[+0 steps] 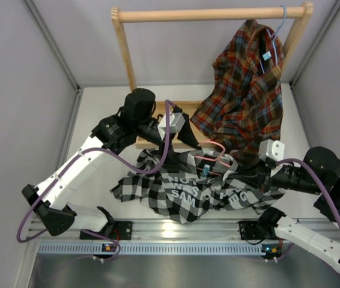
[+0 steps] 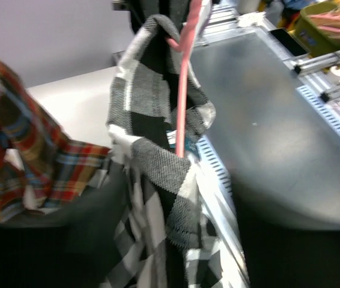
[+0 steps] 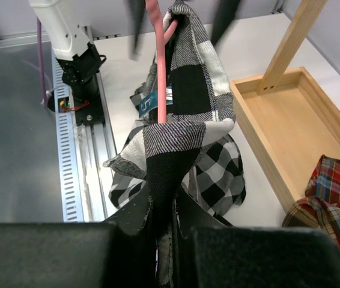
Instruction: Place the shirt on the hanger
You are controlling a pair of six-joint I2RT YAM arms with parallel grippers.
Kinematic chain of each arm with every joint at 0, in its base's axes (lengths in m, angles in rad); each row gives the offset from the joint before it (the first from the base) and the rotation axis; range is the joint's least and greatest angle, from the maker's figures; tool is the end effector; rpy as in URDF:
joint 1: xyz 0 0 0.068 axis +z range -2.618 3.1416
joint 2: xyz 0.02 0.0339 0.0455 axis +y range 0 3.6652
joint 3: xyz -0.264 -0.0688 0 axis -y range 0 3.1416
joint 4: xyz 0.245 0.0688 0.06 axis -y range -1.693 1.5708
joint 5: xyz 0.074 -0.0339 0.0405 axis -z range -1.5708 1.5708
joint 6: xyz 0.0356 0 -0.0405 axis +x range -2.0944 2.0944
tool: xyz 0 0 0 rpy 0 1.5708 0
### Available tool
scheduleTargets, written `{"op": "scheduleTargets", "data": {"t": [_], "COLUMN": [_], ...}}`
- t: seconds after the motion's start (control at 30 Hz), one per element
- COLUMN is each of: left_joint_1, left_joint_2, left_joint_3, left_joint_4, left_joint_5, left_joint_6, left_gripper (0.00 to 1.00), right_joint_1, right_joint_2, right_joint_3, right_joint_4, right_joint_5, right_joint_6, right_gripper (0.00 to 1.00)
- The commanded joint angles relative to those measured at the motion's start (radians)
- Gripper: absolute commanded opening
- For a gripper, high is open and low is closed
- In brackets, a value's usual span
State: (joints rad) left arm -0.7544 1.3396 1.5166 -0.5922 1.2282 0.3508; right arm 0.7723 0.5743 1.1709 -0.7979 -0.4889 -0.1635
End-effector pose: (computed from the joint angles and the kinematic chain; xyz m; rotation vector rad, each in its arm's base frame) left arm 0.1729 -0.2085 0.4380 1.6321 1.0864 -1.4633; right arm 0.0389 0.0613 0.4231 -1.1357 1.4369 0.8663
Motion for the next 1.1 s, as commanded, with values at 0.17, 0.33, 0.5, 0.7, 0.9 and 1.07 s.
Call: {"op": "scheduleTargets", "data": {"t": [0.17, 0.33, 0.5, 0.7, 0.9, 1.07], "left_joint_1": [0.001, 0.001, 0.001, 0.001, 0.001, 0.001], "left_joint_2": [-0.085, -0.227, -0.394, -0.477, -0.526, -0.508], "left_joint_3": [0.068, -0.106, -0.31, -0.337, -0.345, -0.256], "left_joint_4": [0.21, 0.512, 0.732, 0.686, 0.504, 0.312], "left_joint_5": [-0.304, -0.726, -0.982, -1.249, -1.571, -1.748], "left_joint_6": [-0.186, -0.335, -0.456, -0.535, -0.622, -0.644], "left_gripper": [0.98, 0.98, 0.98, 0.98, 0.98, 0.98], "right_joint_1": [0.012, 0.012, 0.012, 0.012, 0.012, 0.012], "right_joint_2": [-0.047, -0.048, -0.015, 0.019, 0.14, 0.33], "right_joint_3": [0.009, 0.01, 0.055, 0.15, 0.298, 0.499], "right_joint_4": [0.114, 0.146, 0.152, 0.149, 0.163, 0.167], "right_joint_5": [0.108, 0.326, 0.478, 0.61, 0.829, 0.963], "right_joint_6": [0.032, 0.113, 0.228, 0.288, 0.265, 0.222], "right_gripper": [0.0, 0.0, 0.0, 0.0, 0.0, 0.0]}}
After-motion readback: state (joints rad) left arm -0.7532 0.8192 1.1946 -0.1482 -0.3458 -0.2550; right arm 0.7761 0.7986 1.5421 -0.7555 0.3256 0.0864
